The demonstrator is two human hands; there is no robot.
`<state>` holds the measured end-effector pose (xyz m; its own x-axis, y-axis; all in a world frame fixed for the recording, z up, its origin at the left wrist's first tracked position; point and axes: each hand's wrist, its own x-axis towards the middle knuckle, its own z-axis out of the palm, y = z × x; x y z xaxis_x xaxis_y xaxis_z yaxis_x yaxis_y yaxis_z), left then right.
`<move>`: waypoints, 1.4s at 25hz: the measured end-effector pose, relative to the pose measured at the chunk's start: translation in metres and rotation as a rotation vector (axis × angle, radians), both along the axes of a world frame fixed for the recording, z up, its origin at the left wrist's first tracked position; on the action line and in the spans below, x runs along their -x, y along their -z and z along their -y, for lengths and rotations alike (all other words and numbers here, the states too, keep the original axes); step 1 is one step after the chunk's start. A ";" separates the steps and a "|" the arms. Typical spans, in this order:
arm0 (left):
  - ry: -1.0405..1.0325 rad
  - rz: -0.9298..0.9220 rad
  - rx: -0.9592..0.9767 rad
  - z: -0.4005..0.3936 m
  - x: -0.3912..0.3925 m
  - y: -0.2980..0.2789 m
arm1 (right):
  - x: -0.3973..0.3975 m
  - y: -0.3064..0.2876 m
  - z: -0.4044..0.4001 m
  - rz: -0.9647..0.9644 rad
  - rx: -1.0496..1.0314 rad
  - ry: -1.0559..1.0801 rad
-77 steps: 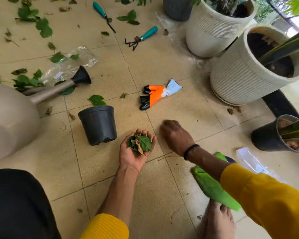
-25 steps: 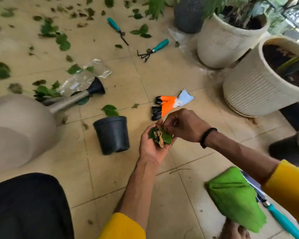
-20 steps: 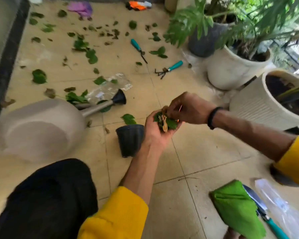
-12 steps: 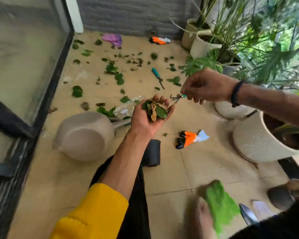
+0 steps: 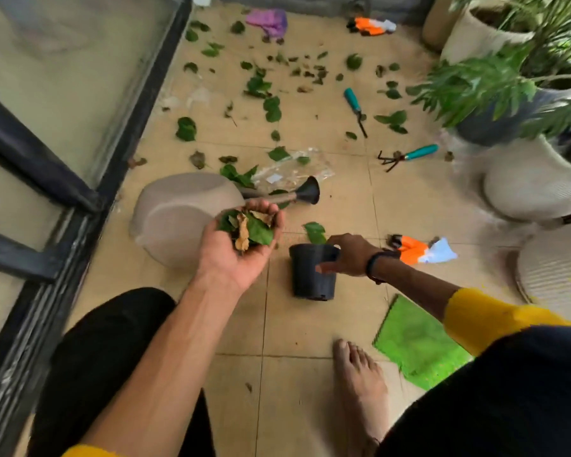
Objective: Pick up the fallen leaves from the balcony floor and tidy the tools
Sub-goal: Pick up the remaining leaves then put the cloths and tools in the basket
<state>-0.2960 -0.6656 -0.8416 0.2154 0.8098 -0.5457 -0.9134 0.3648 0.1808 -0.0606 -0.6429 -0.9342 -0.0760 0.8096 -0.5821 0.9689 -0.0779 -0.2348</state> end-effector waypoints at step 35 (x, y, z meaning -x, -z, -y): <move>0.193 -0.012 0.169 0.013 -0.047 0.122 | -0.078 0.106 0.060 -0.205 -0.441 0.264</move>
